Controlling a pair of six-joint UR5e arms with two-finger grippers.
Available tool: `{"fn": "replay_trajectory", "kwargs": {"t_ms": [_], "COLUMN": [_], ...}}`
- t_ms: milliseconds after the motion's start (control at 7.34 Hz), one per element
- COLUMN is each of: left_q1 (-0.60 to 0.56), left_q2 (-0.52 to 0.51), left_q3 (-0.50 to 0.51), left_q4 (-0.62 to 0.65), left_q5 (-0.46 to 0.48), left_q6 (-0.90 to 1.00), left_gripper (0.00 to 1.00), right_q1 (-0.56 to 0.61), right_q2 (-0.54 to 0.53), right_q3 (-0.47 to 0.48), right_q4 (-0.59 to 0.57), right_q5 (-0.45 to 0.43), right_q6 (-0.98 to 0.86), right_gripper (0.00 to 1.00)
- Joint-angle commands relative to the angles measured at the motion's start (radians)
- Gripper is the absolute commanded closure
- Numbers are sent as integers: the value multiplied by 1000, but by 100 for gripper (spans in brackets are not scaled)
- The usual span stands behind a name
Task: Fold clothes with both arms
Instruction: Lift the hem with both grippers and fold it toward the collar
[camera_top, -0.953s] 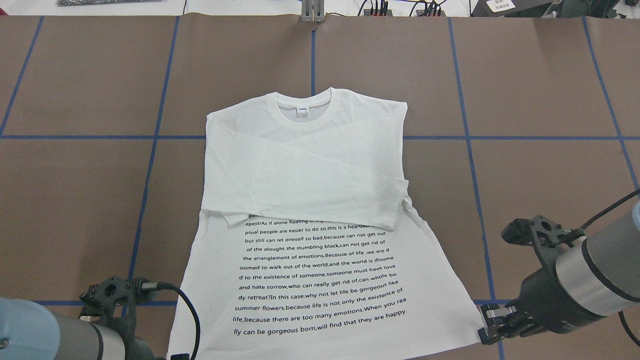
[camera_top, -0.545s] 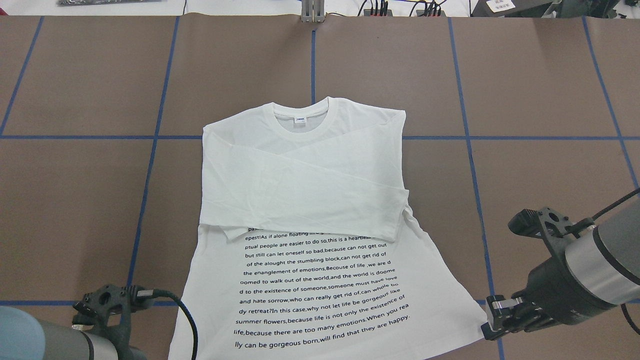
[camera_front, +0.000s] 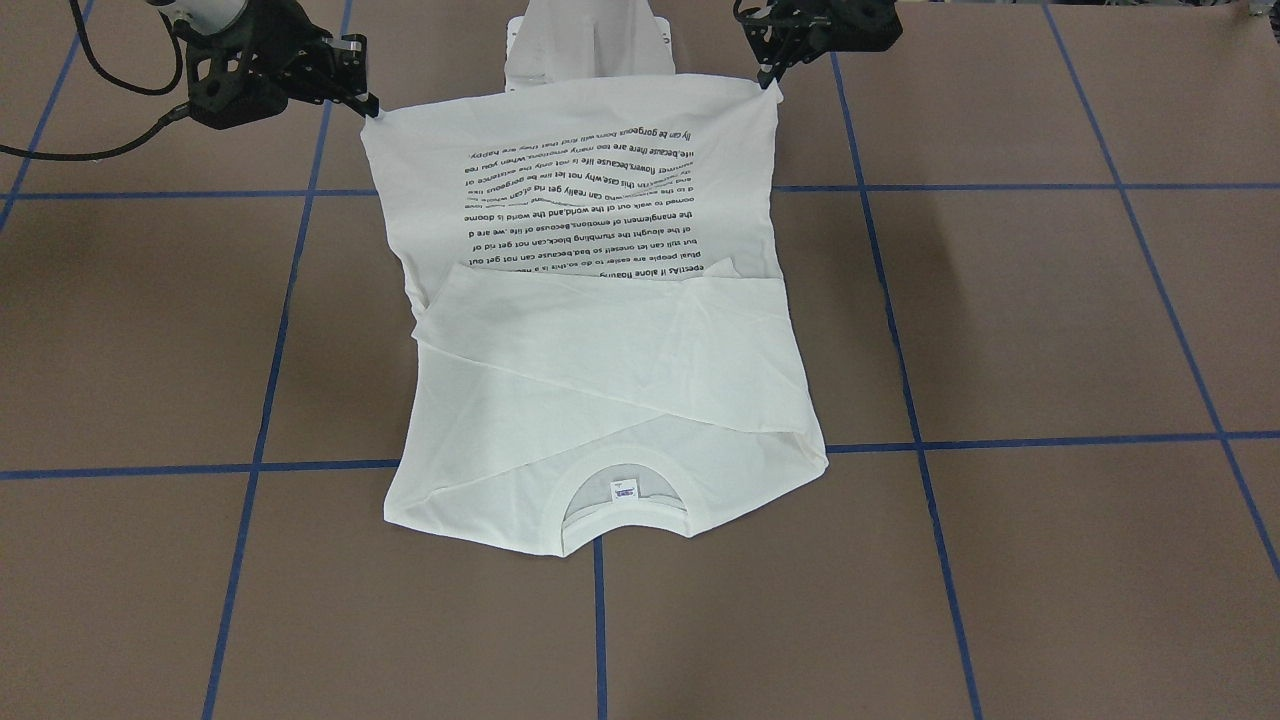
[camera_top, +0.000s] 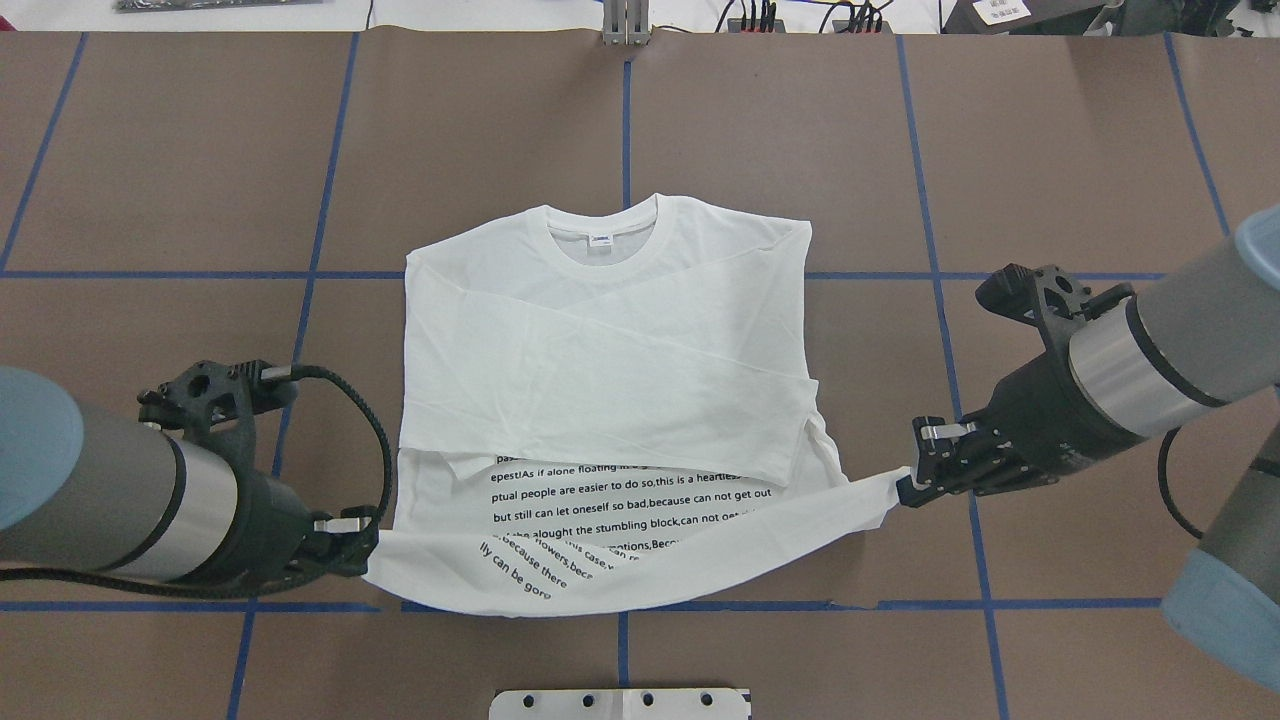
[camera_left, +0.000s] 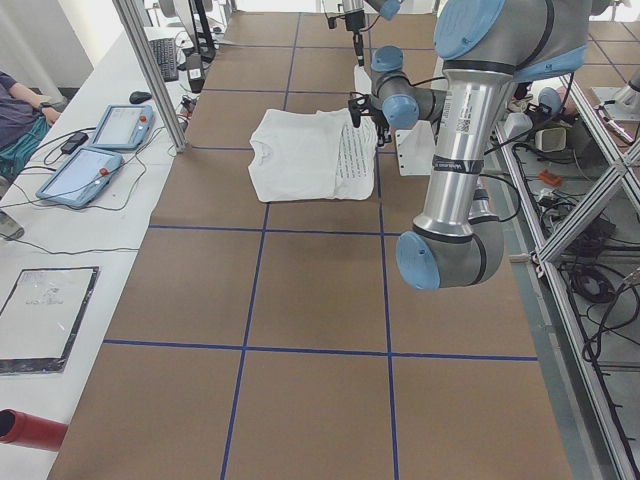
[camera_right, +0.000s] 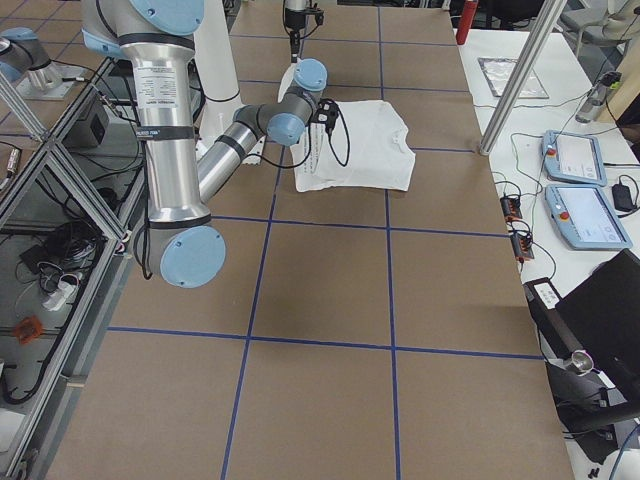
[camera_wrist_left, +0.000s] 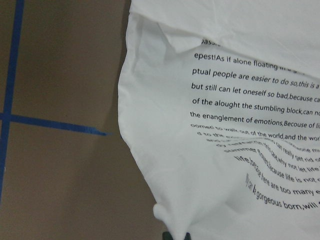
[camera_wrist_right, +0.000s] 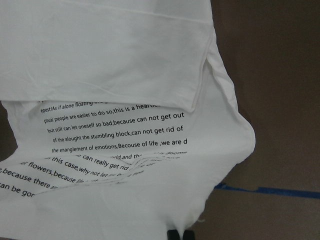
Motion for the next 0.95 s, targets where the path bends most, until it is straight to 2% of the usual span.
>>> {"fn": "replay_trajectory", "kwargs": {"t_ms": [0, 409, 681, 817], "left_q1": [-109, -298, -361, -363], "left_q2": [-64, -179, -189, -239], "left_q3": [97, 284, 392, 482], "left_q4": [0, -7, -71, -107], "left_q5": [-10, -83, -83, -83], "left_q6": [44, 151, 239, 239], "left_gripper": [100, 100, 100, 100], "right_q1": [110, 168, 231, 249], "right_q2": [92, 273, 337, 392], "right_q3": [-92, -293, -402, -480], "right_q4": [0, 2, 2, 2], "right_q5": [-2, -22, -22, -25], "right_q6": [-11, -13, -89, -102], "right_gripper": [100, 100, 100, 100]}}
